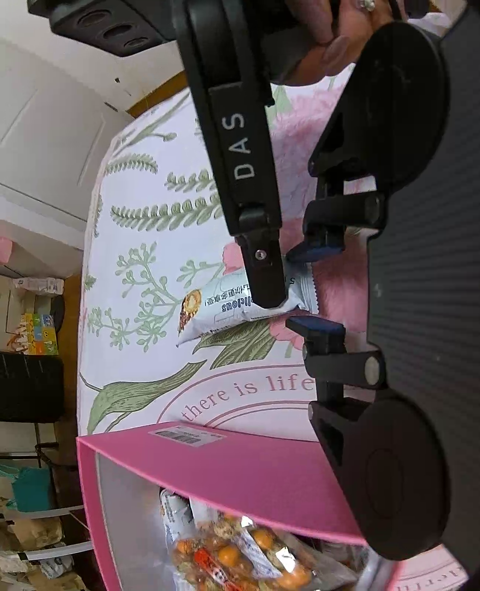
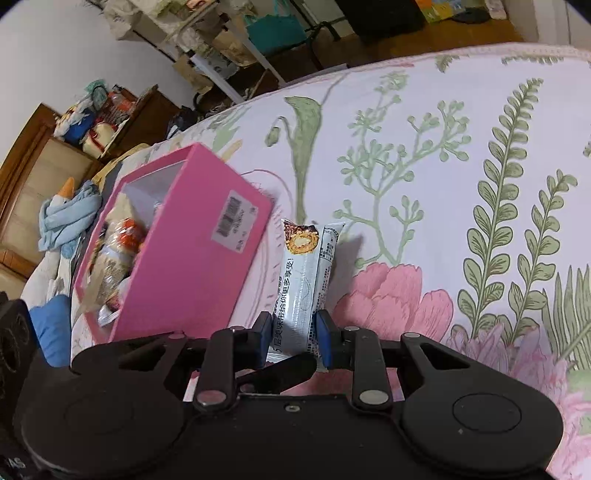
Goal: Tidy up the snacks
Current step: 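Carry the white bar into the pink box and open the left gripper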
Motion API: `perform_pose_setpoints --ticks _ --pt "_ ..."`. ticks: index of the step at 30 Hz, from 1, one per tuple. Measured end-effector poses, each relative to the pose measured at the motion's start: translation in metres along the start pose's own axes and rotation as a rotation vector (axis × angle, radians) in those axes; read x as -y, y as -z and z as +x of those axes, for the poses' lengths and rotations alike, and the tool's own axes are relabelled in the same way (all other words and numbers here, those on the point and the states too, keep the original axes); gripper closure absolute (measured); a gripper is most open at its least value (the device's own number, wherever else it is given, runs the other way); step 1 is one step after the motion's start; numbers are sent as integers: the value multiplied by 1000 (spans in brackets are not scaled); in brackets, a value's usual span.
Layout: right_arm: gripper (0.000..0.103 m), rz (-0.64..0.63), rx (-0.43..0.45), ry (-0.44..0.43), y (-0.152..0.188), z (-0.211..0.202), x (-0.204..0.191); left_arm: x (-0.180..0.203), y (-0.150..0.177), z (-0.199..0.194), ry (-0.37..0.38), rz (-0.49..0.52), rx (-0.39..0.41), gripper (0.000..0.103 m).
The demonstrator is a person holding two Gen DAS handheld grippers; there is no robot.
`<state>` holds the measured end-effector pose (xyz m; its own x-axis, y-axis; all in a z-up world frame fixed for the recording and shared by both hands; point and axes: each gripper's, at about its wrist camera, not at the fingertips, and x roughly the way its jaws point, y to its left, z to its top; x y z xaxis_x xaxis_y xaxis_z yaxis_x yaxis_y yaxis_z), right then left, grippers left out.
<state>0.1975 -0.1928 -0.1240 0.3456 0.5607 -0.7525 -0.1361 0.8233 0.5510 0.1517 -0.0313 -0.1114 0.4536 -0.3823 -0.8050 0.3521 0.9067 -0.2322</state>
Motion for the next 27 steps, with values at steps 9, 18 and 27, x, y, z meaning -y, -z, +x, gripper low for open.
perform_pose_setpoints --ticks 9,18,27 --pt "72 -81 -2 -21 16 -45 -51 -1 10 -77 77 -11 58 72" --pt "72 -224 44 -45 13 -80 -137 -18 5 -162 33 49 169 72" --pt "72 -247 20 -67 -21 -36 -190 -83 -11 -175 -34 -33 189 72"
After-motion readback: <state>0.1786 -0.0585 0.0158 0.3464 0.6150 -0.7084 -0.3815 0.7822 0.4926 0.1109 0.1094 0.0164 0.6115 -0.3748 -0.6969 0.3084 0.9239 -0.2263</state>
